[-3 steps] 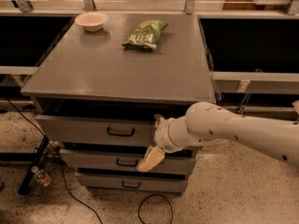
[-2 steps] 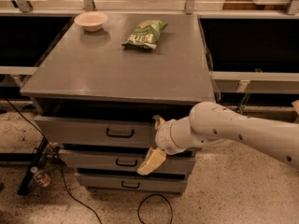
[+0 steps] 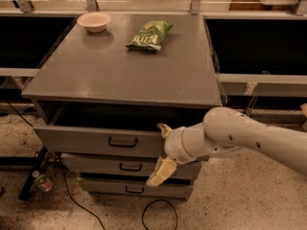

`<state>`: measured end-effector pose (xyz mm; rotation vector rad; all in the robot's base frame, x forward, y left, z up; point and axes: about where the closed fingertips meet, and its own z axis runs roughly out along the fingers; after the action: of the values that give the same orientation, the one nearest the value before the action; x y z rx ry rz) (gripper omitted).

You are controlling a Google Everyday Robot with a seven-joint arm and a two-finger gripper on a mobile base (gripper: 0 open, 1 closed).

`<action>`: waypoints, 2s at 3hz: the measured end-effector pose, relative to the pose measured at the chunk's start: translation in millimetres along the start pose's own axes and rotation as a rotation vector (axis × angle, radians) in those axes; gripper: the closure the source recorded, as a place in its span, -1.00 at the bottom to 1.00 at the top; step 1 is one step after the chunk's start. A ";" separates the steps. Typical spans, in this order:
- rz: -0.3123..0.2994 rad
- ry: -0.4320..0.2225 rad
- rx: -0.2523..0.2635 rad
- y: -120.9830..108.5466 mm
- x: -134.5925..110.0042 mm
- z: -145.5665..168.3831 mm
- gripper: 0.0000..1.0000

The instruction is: Open top drawer

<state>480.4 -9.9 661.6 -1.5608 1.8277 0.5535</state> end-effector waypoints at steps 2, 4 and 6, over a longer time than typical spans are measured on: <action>-0.034 -0.033 -0.036 18.3 15.4 -20.7 -1.00; -0.024 -0.046 -0.085 39.5 27.1 -27.8 -1.00; -0.037 -0.068 -0.126 66.4 39.3 -48.7 -1.00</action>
Offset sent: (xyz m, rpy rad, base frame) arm -0.0193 -0.0170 0.0014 0.0270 -0.0020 0.0430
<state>402.7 -57.8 660.4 -1.6341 1.7388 0.7081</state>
